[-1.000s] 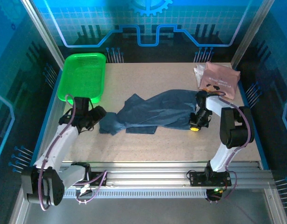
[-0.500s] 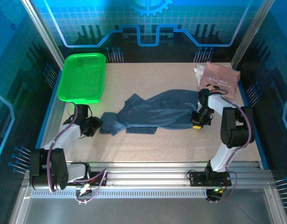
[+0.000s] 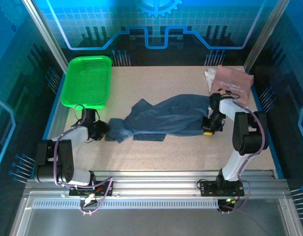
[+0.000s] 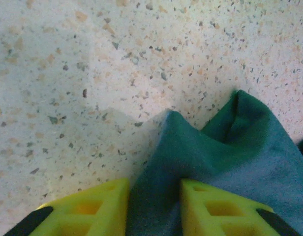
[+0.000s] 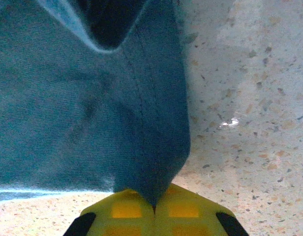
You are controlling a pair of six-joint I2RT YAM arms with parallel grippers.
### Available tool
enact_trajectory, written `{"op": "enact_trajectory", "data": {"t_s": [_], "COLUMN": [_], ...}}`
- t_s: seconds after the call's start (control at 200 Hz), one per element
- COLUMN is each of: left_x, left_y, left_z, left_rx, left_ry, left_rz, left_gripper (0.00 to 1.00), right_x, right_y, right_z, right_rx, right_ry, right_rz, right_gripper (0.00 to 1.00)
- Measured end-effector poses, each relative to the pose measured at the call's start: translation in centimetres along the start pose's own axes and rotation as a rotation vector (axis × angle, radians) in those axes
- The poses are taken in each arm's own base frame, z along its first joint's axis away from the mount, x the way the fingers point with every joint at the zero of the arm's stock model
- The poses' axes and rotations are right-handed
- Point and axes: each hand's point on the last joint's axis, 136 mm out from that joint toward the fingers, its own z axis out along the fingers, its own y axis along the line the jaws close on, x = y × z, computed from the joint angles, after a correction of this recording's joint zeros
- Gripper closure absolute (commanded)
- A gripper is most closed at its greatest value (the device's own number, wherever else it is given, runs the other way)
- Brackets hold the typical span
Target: Fold and stack the t-shirts
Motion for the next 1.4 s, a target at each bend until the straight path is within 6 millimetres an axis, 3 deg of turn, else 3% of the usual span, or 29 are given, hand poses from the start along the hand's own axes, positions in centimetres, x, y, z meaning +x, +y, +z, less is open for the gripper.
{"op": "enact_trajectory", "data": {"t_s": [0.17, 0.425, 0.505, 0.59, 0.71, 0.84, 0.91, 0.98, 1.121, 1.251, 1.401], "left_x": [-0.1, -0.3, -0.2, 0.0, 0.2, -0.8, -1.8, -3.1, -5.9, -7.7, -8.7], "left_y": [0.0, -0.5, -0.3, -0.1, 0.0, -1.9, -4.0, -6.7, -12.5, -17.3, -21.1], "left_z": [0.0, -2.9, -3.3, -3.4, -3.9, -6.1, -8.3, -11.4, -19.0, -26.5, -34.2], "left_rx": [0.002, 0.011, 0.003, -0.006, -0.014, 0.031, 0.086, 0.167, 0.338, 0.488, 0.634], "left_ry": [-0.003, -0.048, -0.051, -0.046, -0.04, -0.078, -0.124, -0.189, -0.341, -0.469, -0.601], "left_rz": [0.002, 0.06, 0.069, 0.071, 0.085, 0.102, 0.115, 0.134, 0.176, 0.216, 0.255], "left_gripper": [0.84, 0.87, 0.9, 1.0, 1.0, 1.0, 1.0, 1.0, 1.0, 1.0, 1.0], "right_x": [0.0, -0.2, -0.4, -0.6, -0.8, -1.0, -1.5, -2.4, -3.9, -3.2, -1.7], "right_y": [0.0, 0.0, 0.0, 0.1, 0.2, 0.6, 1.3, 2.3, 3.3, 2.1, 2.7], "right_z": [0.1, -0.2, -0.4, -0.4, -0.5, -1.7, -4.0, -8.1, -19.6, -28.6, -35.7], "right_rx": [0.001, -0.005, -0.007, -0.01, -0.012, -0.061, -0.135, -0.236, -0.464, -0.623, -0.735], "right_ry": [0.002, -0.003, -0.007, -0.007, -0.012, -0.035, -0.096, -0.211, -0.524, -0.748, -0.877], "right_rz": [-0.001, 0.004, 0.004, 0.003, 0.0, 0.011, 0.019, 0.02, 0.019, 0.061, 0.038], "right_gripper": [1.0, 1.0, 1.0, 1.0, 1.0, 1.0, 1.0, 1.0, 1.0, 1.0, 1.0]}}
